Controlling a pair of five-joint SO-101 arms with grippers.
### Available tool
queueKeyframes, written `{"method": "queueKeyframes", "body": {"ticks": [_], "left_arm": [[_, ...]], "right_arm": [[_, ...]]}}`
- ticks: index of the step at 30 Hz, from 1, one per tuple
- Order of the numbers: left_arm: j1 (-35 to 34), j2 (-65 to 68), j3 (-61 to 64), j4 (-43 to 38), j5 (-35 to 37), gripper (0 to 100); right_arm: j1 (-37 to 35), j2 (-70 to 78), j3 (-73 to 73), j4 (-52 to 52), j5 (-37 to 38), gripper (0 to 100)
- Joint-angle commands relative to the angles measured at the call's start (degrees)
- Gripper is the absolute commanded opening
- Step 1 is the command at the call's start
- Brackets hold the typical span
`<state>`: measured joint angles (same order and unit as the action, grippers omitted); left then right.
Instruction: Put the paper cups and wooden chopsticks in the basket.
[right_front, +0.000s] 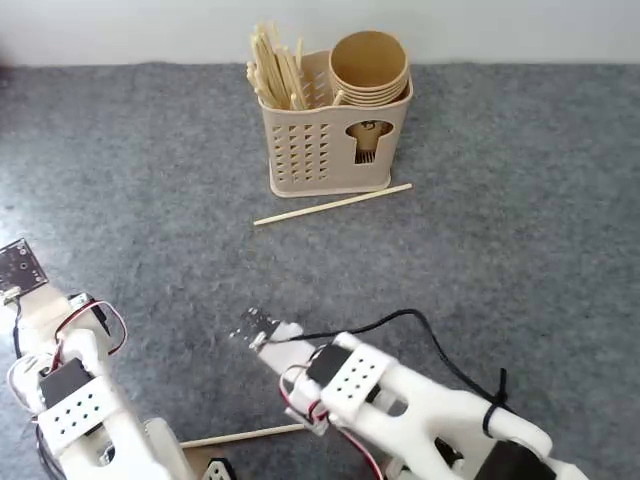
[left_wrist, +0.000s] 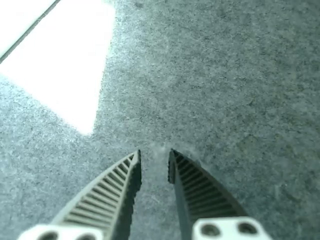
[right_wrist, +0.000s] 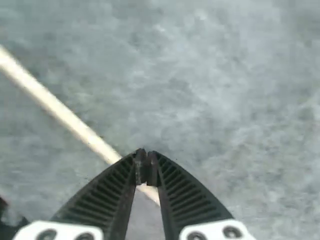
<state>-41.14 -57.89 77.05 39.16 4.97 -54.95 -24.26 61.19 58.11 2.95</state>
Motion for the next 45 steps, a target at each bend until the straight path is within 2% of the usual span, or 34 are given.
{"method": "queueKeyframes", "body": {"ticks": [1, 4, 7, 11, 14, 18, 29, 37, 45], "left_arm": [[-0.2, -0.7, -2.7, -1.2, 0.2, 9], [-0.2, -0.7, -2.7, -1.2, 0.2, 9], [-0.2, -0.7, -2.7, -1.2, 0.2, 9], [-0.2, -0.7, -2.7, -1.2, 0.2, 9], [-0.2, -0.7, -2.7, -1.2, 0.2, 9], [-0.2, -0.7, -2.7, -1.2, 0.2, 9], [-0.2, -0.7, -2.7, -1.2, 0.2, 9], [-0.2, -0.7, -2.7, -1.2, 0.2, 9], [-0.2, -0.7, -2.7, -1.2, 0.2, 9]], "right_arm": [[4.5, -1.2, -0.4, 0.0, 3.2, 0.8], [6.5, -1.2, -1.9, 1.2, 4.3, 0.8], [6.2, -1.3, -6.9, 7.2, 4.1, 0.8], [2.6, -1.3, -14.6, 16.6, 4.0, 0.9], [-1.5, -1.3, -15.6, 18.4, 3.9, 3.8], [-6.2, -1.2, -14.2, 17.9, 3.9, 11.9], [-13.5, -0.6, -10.0, 6.2, 4.5, 9.3], [-13.9, -0.5, -9.1, 6.3, 4.5, 9.3], [-14.8, -0.5, -6.9, 6.3, 8.0, 9.3]]}}
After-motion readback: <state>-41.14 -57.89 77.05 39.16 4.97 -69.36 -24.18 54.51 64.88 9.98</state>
